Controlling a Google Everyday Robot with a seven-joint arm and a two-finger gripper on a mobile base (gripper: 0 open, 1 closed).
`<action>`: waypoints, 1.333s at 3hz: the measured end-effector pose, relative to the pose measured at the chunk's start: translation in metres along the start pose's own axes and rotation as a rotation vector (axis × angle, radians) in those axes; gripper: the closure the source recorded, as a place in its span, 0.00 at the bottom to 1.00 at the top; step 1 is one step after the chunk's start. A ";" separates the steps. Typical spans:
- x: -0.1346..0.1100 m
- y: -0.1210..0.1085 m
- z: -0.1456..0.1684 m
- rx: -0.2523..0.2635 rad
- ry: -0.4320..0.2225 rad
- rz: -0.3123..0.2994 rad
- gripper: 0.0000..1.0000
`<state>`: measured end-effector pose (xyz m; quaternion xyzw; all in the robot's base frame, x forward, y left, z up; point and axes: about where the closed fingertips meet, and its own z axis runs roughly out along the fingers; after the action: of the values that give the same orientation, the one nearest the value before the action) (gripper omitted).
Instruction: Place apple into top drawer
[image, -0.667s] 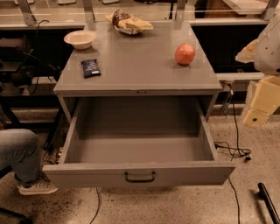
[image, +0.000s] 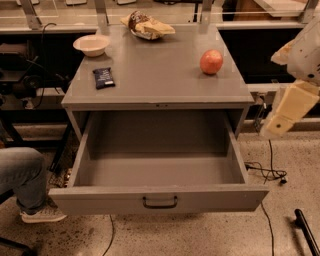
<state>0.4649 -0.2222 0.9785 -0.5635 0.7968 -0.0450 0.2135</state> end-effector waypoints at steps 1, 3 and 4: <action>-0.007 -0.049 0.020 0.090 -0.120 0.101 0.00; -0.021 -0.171 0.087 0.202 -0.494 0.379 0.00; -0.022 -0.170 0.085 0.201 -0.492 0.376 0.00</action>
Offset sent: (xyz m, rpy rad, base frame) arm 0.2050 -0.0465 0.0014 0.6160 -0.3900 -0.3052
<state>0.6533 -0.2489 0.9606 -0.3766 0.8029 0.0542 0.4588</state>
